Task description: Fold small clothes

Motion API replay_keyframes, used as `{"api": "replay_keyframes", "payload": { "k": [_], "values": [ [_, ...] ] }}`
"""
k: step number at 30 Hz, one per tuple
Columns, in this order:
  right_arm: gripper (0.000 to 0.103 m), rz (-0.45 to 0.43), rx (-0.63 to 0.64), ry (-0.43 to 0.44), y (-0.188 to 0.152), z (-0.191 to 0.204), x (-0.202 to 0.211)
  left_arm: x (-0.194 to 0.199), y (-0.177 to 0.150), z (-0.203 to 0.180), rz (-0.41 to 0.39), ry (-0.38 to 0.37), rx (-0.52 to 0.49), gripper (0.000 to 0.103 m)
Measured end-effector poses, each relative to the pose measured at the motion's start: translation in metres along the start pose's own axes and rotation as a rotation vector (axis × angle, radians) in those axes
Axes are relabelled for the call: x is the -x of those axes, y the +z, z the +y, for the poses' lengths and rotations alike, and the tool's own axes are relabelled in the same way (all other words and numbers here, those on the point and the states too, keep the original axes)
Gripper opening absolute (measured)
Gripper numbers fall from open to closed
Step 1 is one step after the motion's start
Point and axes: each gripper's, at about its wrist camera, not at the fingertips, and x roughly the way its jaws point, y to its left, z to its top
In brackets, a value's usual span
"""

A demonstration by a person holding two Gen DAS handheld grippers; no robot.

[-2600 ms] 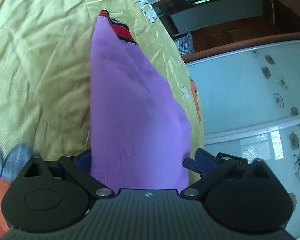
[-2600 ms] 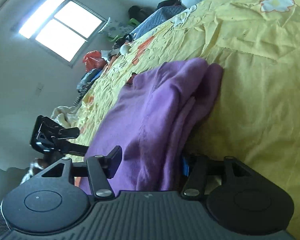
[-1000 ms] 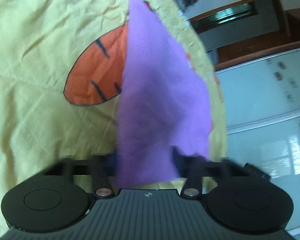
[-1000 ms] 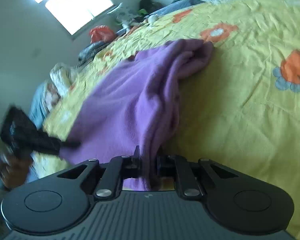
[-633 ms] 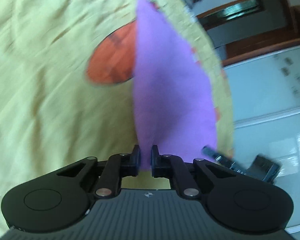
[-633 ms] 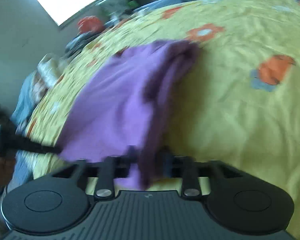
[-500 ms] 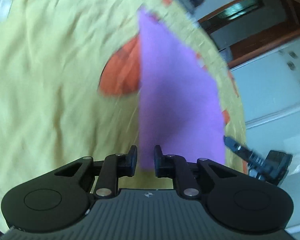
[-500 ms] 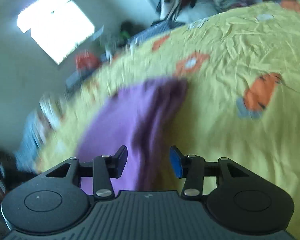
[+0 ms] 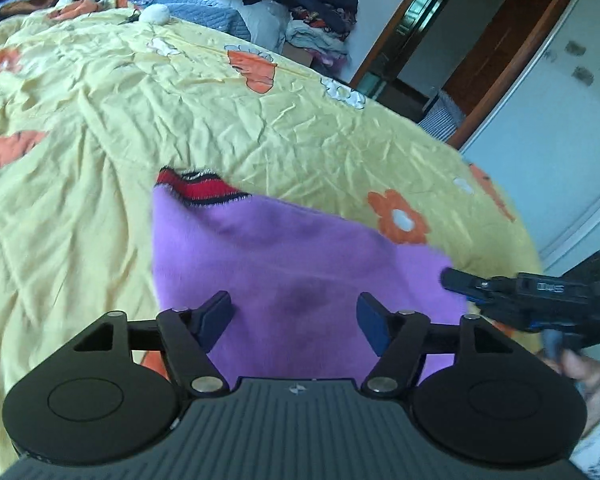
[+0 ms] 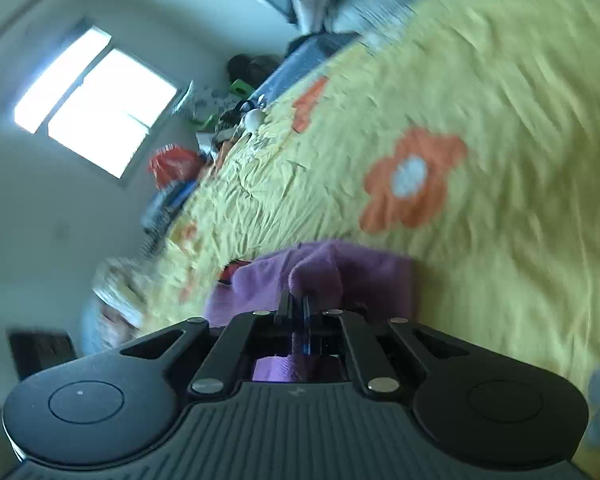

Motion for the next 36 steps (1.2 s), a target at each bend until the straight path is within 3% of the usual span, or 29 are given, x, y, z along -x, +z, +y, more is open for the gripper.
{"api": "replay_keyframes", "payload": {
  "k": [6, 11, 12, 14, 16, 17, 19, 22, 25, 30, 31, 32, 36],
  "values": [
    [0.002, -0.085, 0.127, -0.058, 0.018, 0.024, 0.01, -0.01, 0.008, -0.005, -0.029, 0.034, -0.059, 0.078],
    [0.003, -0.011, 0.148, -0.248, 0.011, 0.0, -0.011, -0.034, 0.001, 0.005, 0.001, 0.158, -0.137, 0.081],
    [0.004, 0.01, 0.147, -0.245, 0.008, -0.004, -0.017, -0.035, -0.002, 0.009, -0.01, 0.159, -0.146, 0.083],
    [0.011, 0.011, 0.109, -0.231, 0.007, -0.007, -0.014, -0.028, -0.005, 0.014, -0.024, 0.165, -0.16, 0.083],
    [0.028, -0.038, 0.134, -0.244, 0.006, 0.007, 0.003, -0.018, -0.005, 0.018, -0.017, 0.199, -0.147, 0.086],
    [0.029, -0.059, 0.182, -0.237, 0.001, 0.019, 0.014, -0.008, -0.004, 0.019, -0.024, 0.203, -0.139, 0.084],
    [0.029, -0.053, 0.251, -0.207, -0.014, 0.035, 0.035, 0.016, -0.008, 0.019, -0.054, 0.16, -0.128, 0.083],
    [0.029, -0.039, 0.304, -0.205, -0.043, 0.051, 0.058, 0.053, -0.029, 0.008, -0.076, -0.019, -0.109, 0.084],
    [0.029, 0.002, 0.301, -0.166, -0.07, 0.049, 0.069, 0.078, -0.059, -0.005, -0.084, -0.095, -0.155, 0.09],
    [0.027, 0.025, 0.341, -0.122, -0.085, 0.042, 0.067, 0.083, -0.094, -0.006, -0.018, -0.109, -0.155, 0.09],
    [0.011, 0.038, 0.367, -0.133, -0.087, 0.043, 0.06, 0.083, -0.099, -0.006, -0.013, -0.087, -0.158, 0.09],
    [0.005, 0.05, 0.38, -0.15, -0.087, 0.043, 0.056, 0.082, -0.102, -0.003, -0.007, -0.07, -0.147, 0.09],
    [0.005, -0.006, 0.411, -0.168, -0.084, 0.057, 0.071, 0.089, -0.104, 0.013, 0.008, -0.081, -0.074, 0.09]
  ]
}}
